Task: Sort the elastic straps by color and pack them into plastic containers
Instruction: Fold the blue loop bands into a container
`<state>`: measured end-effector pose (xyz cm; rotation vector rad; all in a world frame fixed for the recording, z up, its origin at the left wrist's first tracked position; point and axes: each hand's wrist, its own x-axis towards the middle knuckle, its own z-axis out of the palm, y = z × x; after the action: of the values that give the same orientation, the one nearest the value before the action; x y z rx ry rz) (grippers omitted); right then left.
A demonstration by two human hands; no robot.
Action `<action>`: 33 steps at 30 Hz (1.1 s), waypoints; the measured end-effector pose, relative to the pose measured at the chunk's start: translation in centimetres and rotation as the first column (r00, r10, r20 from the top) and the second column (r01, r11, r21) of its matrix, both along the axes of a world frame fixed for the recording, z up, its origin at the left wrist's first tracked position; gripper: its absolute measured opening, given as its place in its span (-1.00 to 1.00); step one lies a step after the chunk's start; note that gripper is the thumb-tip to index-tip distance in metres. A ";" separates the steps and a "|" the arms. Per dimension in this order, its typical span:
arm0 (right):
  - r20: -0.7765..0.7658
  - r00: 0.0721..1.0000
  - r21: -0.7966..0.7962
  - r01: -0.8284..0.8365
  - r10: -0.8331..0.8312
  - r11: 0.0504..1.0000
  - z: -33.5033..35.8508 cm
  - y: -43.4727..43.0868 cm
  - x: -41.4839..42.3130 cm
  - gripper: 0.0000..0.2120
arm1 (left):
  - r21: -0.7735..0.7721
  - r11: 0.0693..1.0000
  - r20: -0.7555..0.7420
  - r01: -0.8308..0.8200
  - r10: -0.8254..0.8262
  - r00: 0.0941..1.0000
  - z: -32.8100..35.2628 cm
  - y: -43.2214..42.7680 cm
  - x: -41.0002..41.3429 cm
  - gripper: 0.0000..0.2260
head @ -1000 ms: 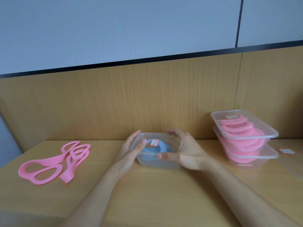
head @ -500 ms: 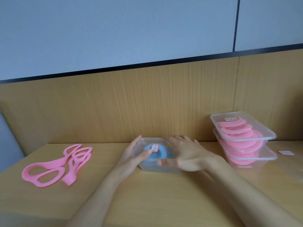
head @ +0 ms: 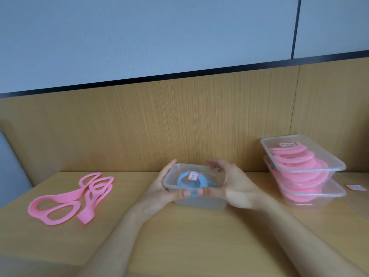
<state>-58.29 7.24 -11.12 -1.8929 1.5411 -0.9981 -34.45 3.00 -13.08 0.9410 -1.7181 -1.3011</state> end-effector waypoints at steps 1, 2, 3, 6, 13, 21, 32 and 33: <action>0.018 1.000 -0.002 -0.006 0.006 1.000 0.0 0.1 0.0 0.09 | 0.003 1.000 -0.007 -0.007 0.007 1.000 -0.1 0.0 0.0 -0.04; 0.038 0.999 -0.006 -0.011 0.011 1.000 0.0 0.2 0.0 0.07 | 0.002 1.000 -0.010 -0.015 0.015 1.000 -0.1 0.0 0.0 -0.02; 0.060 0.998 -0.012 -0.014 0.015 1.000 0.0 0.3 0.0 0.04 | -0.005 1.000 -0.005 -0.020 0.020 1.000 -0.2 0.0 0.0 -0.01; 0.138 0.990 -0.052 0.006 0.002 0.999 0.3 0.5 -0.1 -0.05 | -0.048 0.999 0.049 0.009 -0.007 0.999 -0.4 -0.1 0.1 -0.06; 0.311 0.947 -0.168 0.137 -0.080 0.976 0.9 1.1 -0.5 -0.16 | -0.114 0.993 0.118 -0.035 0.048 0.992 -0.3 0.0 0.1 -0.21; 0.287 0.954 -0.299 0.174 -0.086 0.938 0.9 1.3 -0.6 -0.21 | -0.271 0.944 0.187 -0.190 0.245 0.951 -0.5 -0.1 0.7 -0.53; 0.016 0.967 -0.294 0.249 -0.256 0.923 0.3 1.4 -0.5 -0.13 | -0.242 0.845 0.110 -0.478 0.513 0.851 -1.2 -1.9 2.8 -0.54; -0.028 0.960 -0.287 0.259 -0.279 0.922 0.2 1.4 -0.3 -0.13 | -0.250 0.843 0.108 -0.477 0.514 0.851 -1.2 -1.8 2.8 -0.53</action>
<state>-58.59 8.64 -10.91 -1.9520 1.8176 -1.3487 -31.64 1.18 -14.27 1.2919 -1.5520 -0.6931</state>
